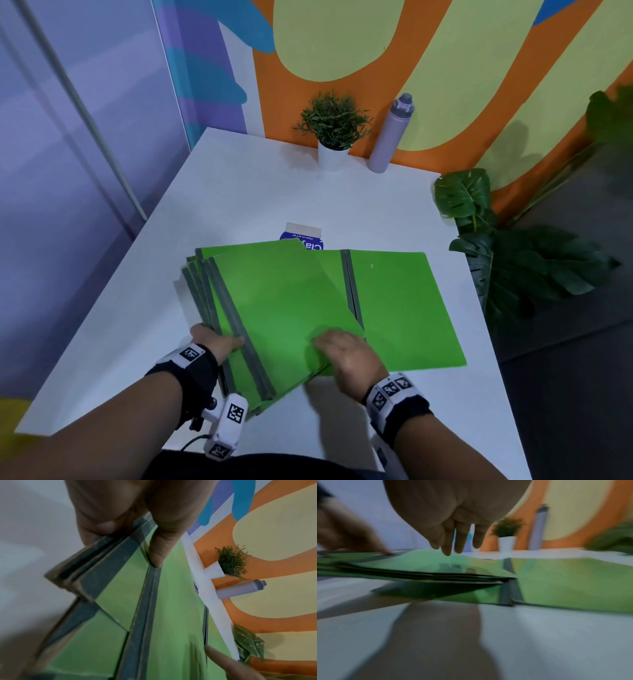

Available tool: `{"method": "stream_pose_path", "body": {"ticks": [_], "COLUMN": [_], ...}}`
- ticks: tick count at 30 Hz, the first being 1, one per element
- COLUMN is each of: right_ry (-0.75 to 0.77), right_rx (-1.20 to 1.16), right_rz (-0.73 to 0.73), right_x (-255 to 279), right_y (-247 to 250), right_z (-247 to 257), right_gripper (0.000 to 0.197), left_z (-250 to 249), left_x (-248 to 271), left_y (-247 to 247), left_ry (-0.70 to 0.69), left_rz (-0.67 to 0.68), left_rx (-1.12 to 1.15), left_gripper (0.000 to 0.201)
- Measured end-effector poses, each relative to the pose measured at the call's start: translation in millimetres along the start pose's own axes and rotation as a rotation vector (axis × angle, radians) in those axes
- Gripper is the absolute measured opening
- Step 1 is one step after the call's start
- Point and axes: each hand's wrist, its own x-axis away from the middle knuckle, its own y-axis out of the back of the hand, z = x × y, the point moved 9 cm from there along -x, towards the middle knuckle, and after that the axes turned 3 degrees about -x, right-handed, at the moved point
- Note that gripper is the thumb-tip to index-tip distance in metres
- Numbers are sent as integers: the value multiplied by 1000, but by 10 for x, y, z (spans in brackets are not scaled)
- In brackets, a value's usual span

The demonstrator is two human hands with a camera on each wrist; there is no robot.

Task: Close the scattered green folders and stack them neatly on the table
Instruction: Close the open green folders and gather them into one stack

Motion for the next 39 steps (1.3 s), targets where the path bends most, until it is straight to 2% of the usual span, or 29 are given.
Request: {"method": "stream_pose_path", "body": {"ticks": [2,4,7,10,12,14,16,20,23,25,27,30,33,34,35,36,37,38,39], "right_ry": [-383,-608,-673,-671,-671,-710,-774,-882,-958,-849,-618,-230,-8,35,78,125,166,191,196], "right_rx": [1,46,73,98,144,115,17,-89,-295,-391,-375,-127,38,90,156,207,213,178,136], "right_rz": [133,258,291,334,358,357,242,-337,-655,-820,-800,-630,-316,-197,-92,10,114,206,278], "right_x": [201,462,654,676,642,591,508,388,309,158,-110,-423,-513,-486,-434,-370,-301,-235,-181], "right_y": [-61,-171,-298,-338,-309,-229,1,836,1275,1517,1627,1517,883,609,338,90,-138,-312,-432], "right_z": [-560,-918,-1093,-1112,-1124,-1148,-1165,-1135,-1141,-1044,-776,-132,283,344,396,452,496,529,533], "right_gripper": [87,94,89,84,88,92,84,42,28,31,36,42,44,48,51,53,57,62,65], "left_z": [2,7,5,166,375,388,470,490,396,329,214,35,21,35,97,120,159,172,190], "left_x": [-18,-36,-110,-550,-1004,-974,-1047,-894,-749,-689,-522,-262,-188,-176,-248,-237,-260,-282,-332], "left_y": [50,124,262,442,582,760,900,931,888,814,735,587,449,411,357,321,277,265,276], "left_ry": [-27,-53,-96,-136,-134,-125,-127,-112,-123,-139,-131,-125,-84,-62,-28,3,26,5,-24], "left_rz": [-20,-46,-30,-26,-47,-67,-84,-54,-47,-23,0,42,71,94,113,114,130,118,84], "left_rx": [19,41,119,229,244,238,231,211,238,245,273,352,429,472,507,513,489,415,331], "left_gripper": [81,75,74,65,62,59,56,52,47,44,39,34,39,44,58,83,108,122,128]}}
